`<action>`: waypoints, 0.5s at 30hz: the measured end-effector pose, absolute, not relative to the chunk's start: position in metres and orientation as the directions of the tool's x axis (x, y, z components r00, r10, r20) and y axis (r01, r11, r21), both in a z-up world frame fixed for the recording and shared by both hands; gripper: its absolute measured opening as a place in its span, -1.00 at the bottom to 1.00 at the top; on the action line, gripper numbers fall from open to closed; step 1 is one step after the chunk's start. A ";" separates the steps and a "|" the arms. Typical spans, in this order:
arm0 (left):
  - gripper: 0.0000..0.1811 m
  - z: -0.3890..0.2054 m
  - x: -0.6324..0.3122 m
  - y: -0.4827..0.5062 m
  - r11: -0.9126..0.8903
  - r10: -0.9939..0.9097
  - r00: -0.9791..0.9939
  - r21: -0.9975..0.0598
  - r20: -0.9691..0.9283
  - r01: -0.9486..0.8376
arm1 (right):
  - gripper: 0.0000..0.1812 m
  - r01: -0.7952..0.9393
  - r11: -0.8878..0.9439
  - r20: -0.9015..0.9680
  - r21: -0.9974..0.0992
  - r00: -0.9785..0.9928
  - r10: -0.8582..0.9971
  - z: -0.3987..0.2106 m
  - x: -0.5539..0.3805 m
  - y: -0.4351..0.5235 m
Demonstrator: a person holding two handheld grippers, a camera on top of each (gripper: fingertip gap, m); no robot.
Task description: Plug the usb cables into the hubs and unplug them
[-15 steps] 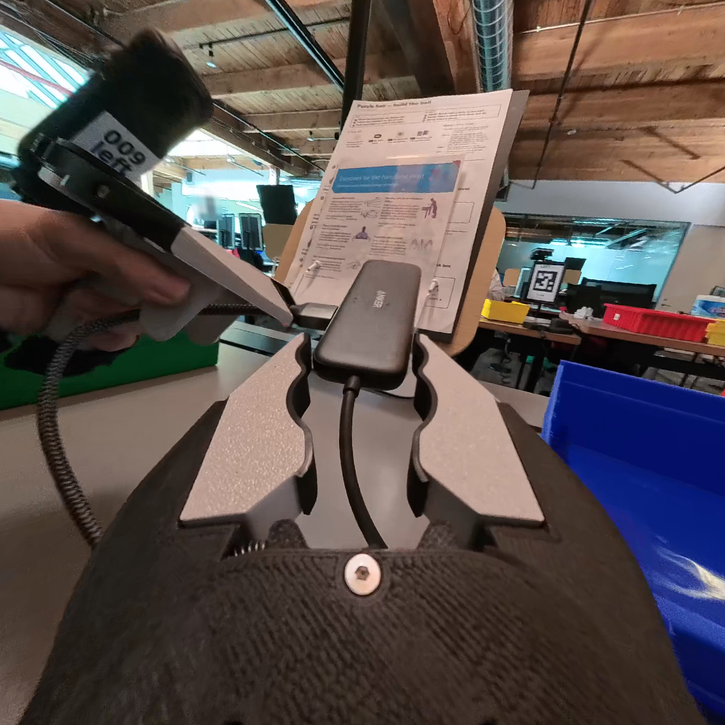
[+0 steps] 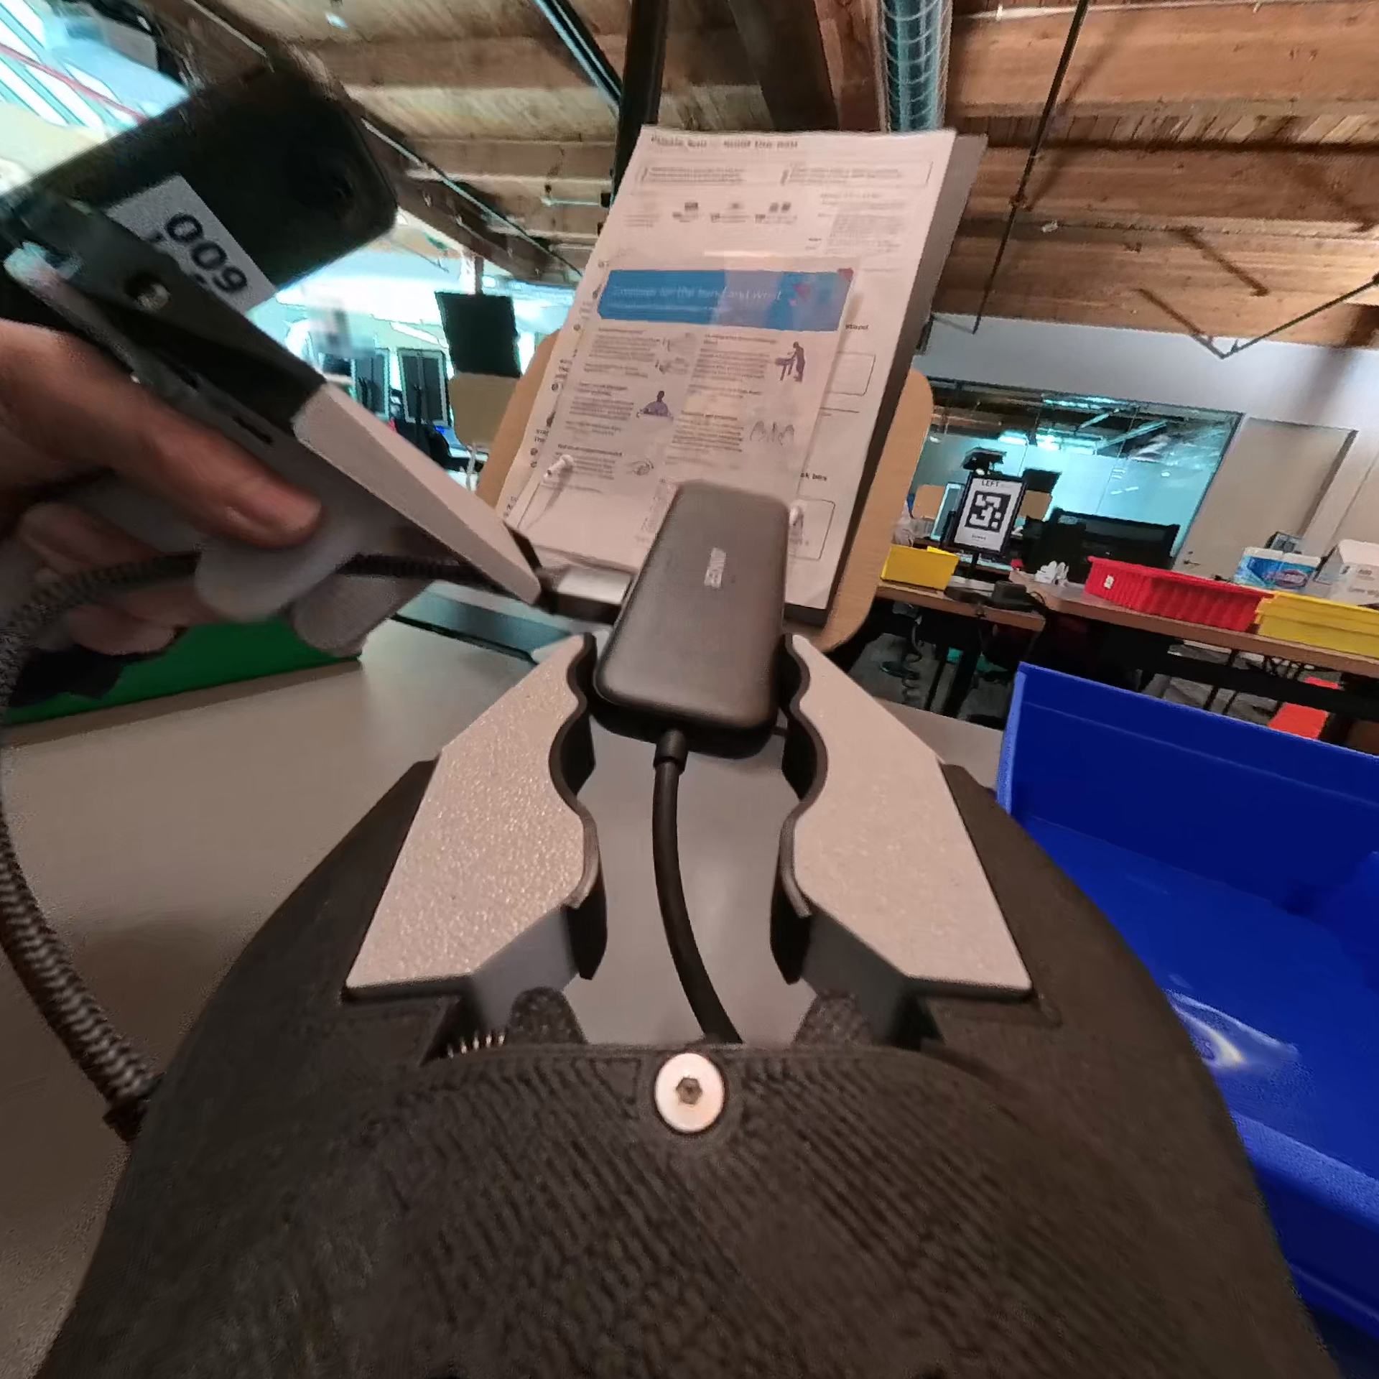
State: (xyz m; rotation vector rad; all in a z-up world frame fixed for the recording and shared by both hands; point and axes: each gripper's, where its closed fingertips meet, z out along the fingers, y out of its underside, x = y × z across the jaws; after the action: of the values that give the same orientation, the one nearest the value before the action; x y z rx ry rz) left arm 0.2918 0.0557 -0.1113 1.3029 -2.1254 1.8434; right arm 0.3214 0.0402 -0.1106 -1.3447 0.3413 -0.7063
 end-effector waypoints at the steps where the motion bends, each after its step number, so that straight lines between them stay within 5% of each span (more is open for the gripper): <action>1: -0.93 -0.110 0.291 0.055 -0.068 -0.541 -0.647 -0.794 0.538 -0.603 | -0.47 0.263 0.054 0.170 -0.963 0.751 -0.638 -0.112 0.322 0.041; 15: -0.93 -0.103 0.290 0.048 -0.130 -0.468 -0.644 -0.768 0.605 -0.627 | -0.50 0.345 0.084 0.200 -0.935 0.708 -0.678 -0.096 0.318 0.031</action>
State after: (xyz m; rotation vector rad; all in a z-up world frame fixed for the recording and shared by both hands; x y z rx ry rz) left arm 0.2897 0.0478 -0.1034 1.2591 -1.9825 1.8900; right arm 0.3178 0.0306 -0.0958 -1.2740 0.3187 -0.7823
